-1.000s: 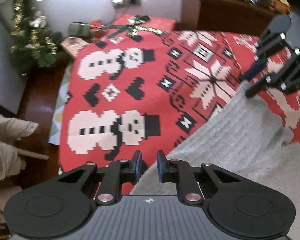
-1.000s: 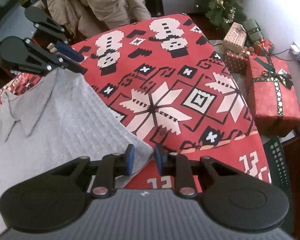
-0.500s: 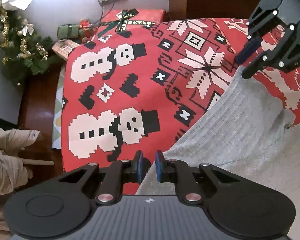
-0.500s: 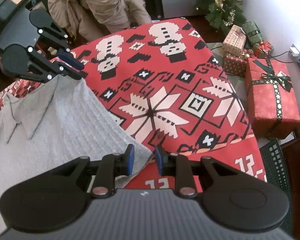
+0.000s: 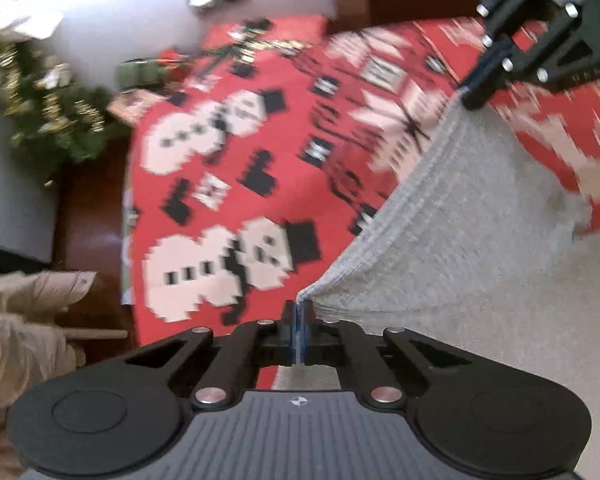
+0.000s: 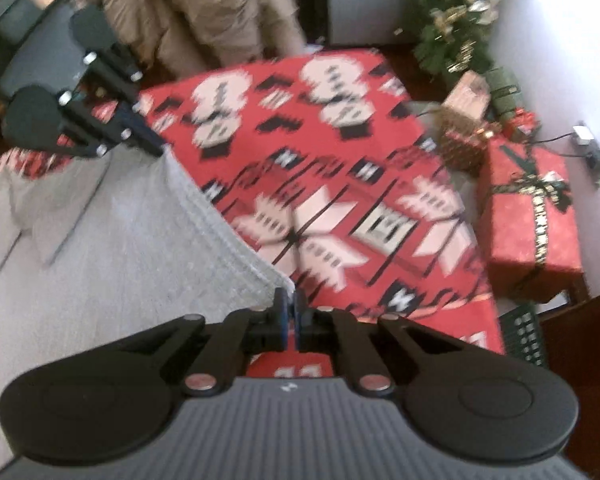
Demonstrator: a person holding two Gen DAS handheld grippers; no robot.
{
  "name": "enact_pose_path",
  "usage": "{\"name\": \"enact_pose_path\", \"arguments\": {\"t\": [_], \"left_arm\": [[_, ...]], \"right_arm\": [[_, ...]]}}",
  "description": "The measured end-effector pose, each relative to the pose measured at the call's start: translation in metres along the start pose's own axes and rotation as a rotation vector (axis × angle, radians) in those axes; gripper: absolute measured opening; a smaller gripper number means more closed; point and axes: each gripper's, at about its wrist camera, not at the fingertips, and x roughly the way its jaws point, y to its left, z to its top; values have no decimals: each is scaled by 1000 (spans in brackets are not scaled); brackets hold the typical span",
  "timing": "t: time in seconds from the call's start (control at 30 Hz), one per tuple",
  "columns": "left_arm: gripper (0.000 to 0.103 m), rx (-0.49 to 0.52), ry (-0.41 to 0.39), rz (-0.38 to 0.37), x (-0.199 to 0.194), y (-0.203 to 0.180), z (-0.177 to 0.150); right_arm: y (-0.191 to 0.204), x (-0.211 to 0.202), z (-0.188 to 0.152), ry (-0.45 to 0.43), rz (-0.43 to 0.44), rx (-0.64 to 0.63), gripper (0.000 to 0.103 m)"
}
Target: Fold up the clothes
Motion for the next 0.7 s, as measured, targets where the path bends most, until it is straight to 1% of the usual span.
{"name": "enact_pose_path", "arguments": {"t": [0.1,0.2,0.23,0.27,0.3,0.33,0.4,0.5,0.53,0.63,0.67,0.7], "left_arm": [[2,-47,5,17,5,5,2],[1,-65,10,75,13,6,4],[2,-71,12,95,16,6,5],[7,-77,13,114,19,6,5],[8,-83,15,134,21,6,6],[10,-102,9,138,22,9,6],[11,-168,-19,126,13,20,3],[11,-267,-57,132,-7,36,-6],[13,-300,-68,138,-15,40,-10],[19,-406,-91,171,-41,48,-31],[24,-447,-95,183,-51,49,-42],[26,-486,-99,194,-61,50,-53]], "right_arm": [[-11,0,8,-19,-22,29,2],[-18,6,15,-20,-40,33,2],[-18,10,16,-12,-45,24,2],[-18,14,16,-4,-50,16,2],[-18,18,15,6,-55,13,3],[-18,20,15,12,-59,14,3],[-20,19,14,6,-60,31,6],[-28,12,16,-7,-46,90,16],[-31,9,17,-11,-41,111,17],[-37,-8,22,-21,-48,132,19],[-36,-14,26,-24,-47,121,20],[-33,-19,29,-27,-44,102,22]]}}
